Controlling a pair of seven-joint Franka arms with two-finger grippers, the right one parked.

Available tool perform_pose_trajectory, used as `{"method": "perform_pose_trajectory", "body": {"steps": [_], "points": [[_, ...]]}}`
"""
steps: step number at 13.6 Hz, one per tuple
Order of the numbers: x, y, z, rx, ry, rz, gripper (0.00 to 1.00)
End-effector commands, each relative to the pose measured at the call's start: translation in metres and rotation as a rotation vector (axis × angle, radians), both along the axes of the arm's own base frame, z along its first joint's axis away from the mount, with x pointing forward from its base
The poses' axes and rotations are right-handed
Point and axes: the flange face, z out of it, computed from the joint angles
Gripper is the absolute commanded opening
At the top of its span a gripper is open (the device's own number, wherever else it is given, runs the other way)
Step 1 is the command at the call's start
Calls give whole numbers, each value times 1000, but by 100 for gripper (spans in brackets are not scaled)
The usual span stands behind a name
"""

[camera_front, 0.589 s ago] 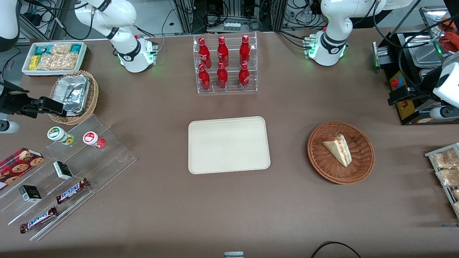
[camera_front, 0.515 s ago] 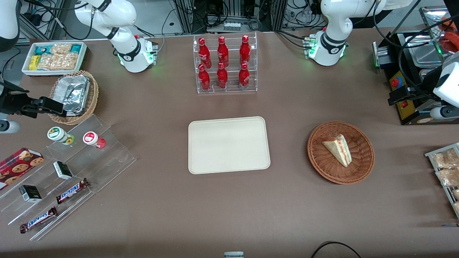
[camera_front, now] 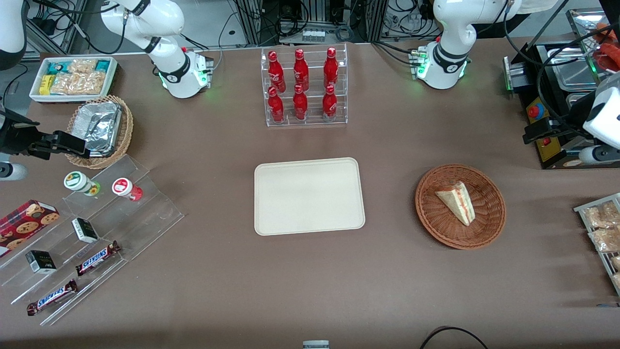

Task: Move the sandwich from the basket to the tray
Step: 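Move the left gripper over the wrapped sandwich in the wicker basket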

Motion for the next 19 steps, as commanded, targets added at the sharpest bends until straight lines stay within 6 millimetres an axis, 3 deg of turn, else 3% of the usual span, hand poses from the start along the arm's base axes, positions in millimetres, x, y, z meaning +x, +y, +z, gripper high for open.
{"method": "perform_pose_trajectory", "body": {"steps": [1,6,12,15,19], "points": [[7,-1,-24,-13,6,-2,100],[18,-2,-95,-12,-15,9,100],[44,-8,-167,-7,-26,29,100],[40,-7,-200,-6,-53,34,100],[32,-12,-228,4,-71,101,100]]}}
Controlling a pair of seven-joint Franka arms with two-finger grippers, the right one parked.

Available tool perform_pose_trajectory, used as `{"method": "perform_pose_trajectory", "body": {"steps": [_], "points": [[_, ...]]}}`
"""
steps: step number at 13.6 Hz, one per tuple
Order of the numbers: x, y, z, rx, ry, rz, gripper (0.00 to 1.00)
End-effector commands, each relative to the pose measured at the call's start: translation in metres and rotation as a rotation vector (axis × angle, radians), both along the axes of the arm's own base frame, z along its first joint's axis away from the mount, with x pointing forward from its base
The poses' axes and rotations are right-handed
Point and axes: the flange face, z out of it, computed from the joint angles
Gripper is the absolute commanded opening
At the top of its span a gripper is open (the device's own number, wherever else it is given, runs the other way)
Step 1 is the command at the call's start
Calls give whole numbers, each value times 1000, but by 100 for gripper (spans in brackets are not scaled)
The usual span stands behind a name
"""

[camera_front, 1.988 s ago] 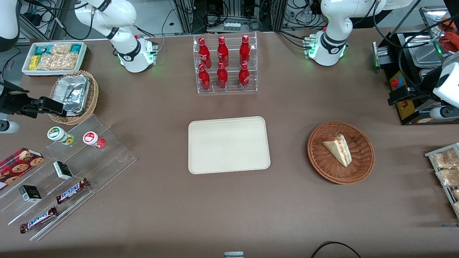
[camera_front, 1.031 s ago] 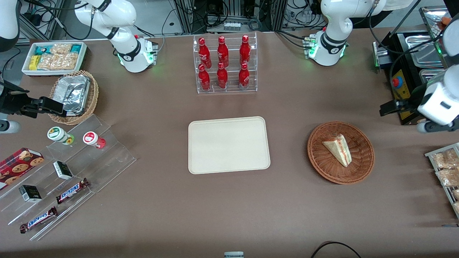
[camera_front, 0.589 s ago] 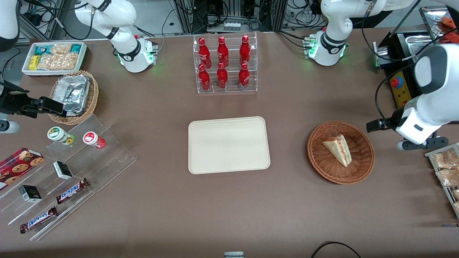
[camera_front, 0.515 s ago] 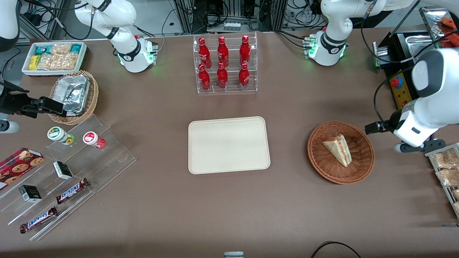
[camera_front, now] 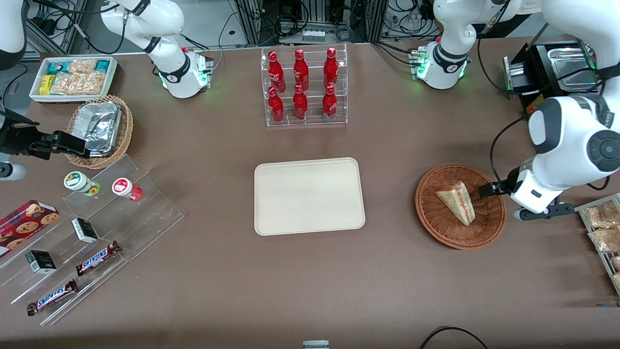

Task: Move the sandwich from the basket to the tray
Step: 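Lower the open left gripper around the sandwich and close it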

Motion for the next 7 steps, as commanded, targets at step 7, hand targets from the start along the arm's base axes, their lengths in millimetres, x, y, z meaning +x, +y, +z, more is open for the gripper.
{"method": "perform_pose_trajectory", "body": {"steps": [7], "points": [[-21,-32,-35,9,-76,400,100]]}}
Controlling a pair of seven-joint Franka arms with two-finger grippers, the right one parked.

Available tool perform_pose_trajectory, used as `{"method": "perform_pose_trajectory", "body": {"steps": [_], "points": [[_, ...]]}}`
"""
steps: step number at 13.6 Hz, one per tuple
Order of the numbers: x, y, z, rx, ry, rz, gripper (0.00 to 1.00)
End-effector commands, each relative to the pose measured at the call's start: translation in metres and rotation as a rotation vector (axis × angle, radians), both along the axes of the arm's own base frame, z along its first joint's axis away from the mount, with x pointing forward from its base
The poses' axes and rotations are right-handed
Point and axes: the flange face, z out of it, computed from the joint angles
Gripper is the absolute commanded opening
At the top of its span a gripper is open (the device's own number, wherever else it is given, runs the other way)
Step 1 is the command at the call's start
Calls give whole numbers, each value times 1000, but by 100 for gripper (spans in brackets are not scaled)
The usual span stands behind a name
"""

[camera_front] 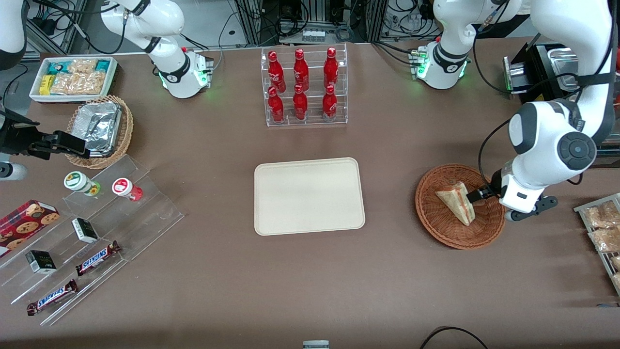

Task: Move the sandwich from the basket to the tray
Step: 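Lower the open left gripper around the sandwich and close it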

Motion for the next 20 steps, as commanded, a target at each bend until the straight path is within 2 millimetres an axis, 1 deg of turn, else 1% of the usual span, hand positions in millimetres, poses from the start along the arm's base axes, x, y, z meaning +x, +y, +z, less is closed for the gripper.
{"method": "perform_pose_trajectory", "body": {"steps": [1,4,6,10,12,14,15,20], "points": [[-13,-15,-6,-10,-58,134,100],[-28,-26,-21,-21,-115,132,100],[-29,-29,-26,-22,-110,149,100],[-32,-29,-31,-18,-90,161,100],[-34,-30,-34,-16,-83,209,100],[-35,-36,-39,-17,-72,243,100],[-35,-36,-41,-17,-70,258,100],[-39,-37,-56,-14,-55,259,100]]}}
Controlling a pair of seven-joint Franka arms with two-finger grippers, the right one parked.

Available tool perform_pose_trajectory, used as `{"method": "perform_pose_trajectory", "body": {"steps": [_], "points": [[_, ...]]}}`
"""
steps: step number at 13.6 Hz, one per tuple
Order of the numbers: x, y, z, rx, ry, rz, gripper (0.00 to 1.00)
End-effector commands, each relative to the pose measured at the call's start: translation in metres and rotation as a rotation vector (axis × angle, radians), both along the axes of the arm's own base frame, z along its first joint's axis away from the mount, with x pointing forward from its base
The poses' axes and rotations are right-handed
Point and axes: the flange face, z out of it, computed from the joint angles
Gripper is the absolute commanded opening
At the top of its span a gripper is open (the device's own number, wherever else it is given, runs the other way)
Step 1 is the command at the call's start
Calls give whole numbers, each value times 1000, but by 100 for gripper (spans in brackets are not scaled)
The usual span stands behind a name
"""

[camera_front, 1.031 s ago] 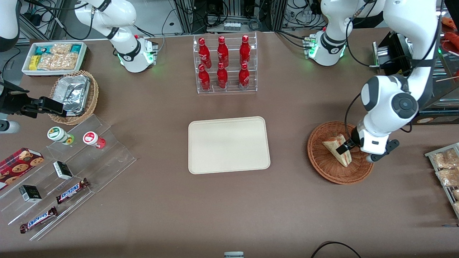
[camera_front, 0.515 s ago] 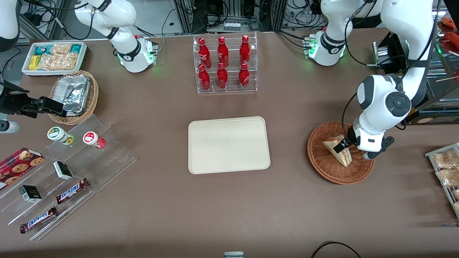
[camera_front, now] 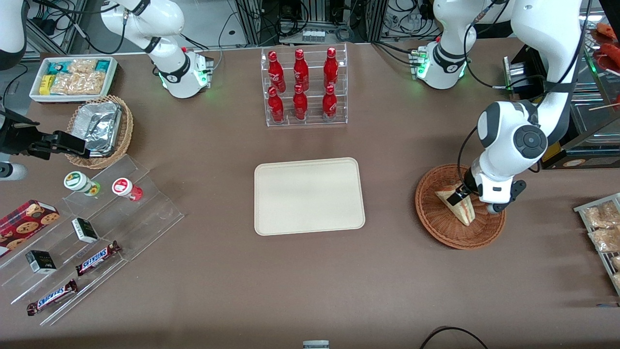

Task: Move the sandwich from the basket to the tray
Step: 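Lower the open left gripper around the sandwich and close it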

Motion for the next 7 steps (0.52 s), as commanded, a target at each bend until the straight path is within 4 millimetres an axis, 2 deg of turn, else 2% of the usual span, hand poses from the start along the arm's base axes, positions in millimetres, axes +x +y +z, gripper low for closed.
{"method": "perform_pose_trajectory", "body": {"steps": [1,7], "points": [[-4,-3,-7,-8,-6,19,100],[-4,0,-30,-10,-22,23,100]]}}
